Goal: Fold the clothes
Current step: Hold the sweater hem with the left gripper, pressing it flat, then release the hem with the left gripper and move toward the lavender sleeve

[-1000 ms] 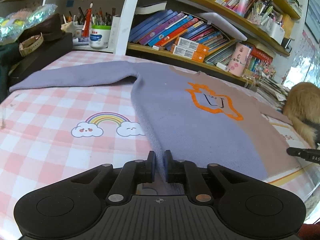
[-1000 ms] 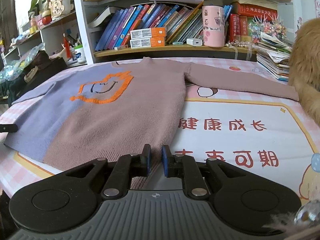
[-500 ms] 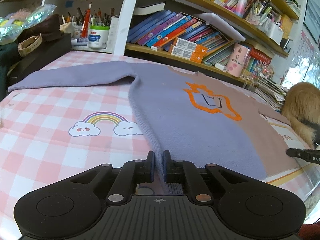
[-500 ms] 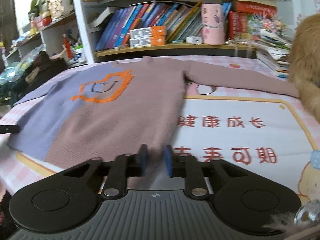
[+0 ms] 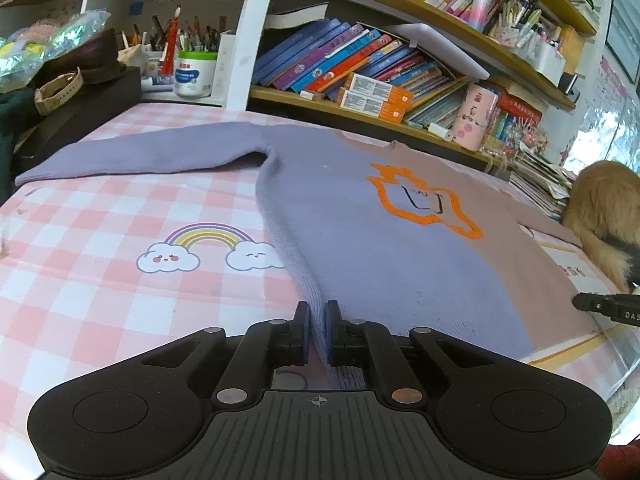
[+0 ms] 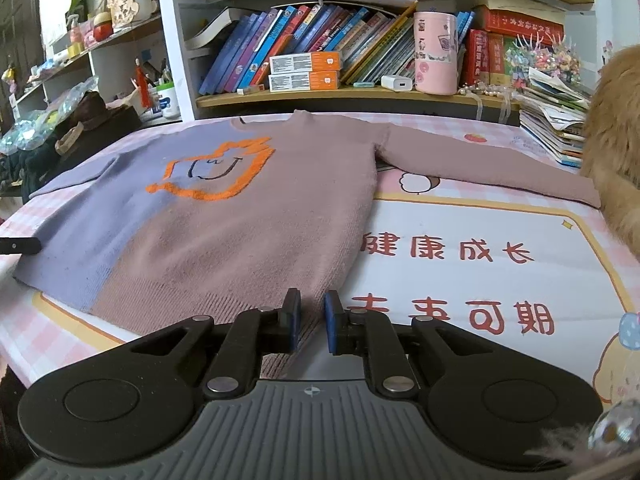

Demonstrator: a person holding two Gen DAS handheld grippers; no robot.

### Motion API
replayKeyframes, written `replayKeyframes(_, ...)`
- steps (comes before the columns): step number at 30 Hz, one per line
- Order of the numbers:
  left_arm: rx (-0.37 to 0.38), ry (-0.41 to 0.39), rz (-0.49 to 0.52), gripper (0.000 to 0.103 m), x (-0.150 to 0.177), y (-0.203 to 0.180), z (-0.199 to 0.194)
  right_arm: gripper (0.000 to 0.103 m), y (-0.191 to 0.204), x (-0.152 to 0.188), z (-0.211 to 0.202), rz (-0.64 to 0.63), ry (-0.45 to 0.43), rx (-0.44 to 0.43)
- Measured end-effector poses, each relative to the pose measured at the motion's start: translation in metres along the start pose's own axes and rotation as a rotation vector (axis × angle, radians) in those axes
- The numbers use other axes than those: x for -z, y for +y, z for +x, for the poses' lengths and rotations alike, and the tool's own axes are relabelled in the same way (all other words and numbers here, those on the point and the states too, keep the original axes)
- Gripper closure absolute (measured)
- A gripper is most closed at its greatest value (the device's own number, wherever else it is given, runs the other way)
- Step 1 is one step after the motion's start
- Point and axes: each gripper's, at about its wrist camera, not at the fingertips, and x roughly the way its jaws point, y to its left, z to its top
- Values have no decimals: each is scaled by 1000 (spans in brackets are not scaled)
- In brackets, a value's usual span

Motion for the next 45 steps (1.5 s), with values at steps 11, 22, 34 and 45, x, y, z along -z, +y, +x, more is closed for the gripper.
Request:
replayKeyframes(11,-18,-3,18,93,-1,-1,-2,91,2,-1,-1,-9,4,11)
replayKeyframes(22,-55,-217,98,43,-19,-17,-41,62,15,-20,-21,-56,-102,-10)
replayKeyframes(34,-111,-237,75,10,-24,-12,-31,10,49,-45,4,-223,-130,-57)
replayKeyframes(45,-305,-180,12,6,-41,26,-8,4,67,-87,69,-337,-131,-168)
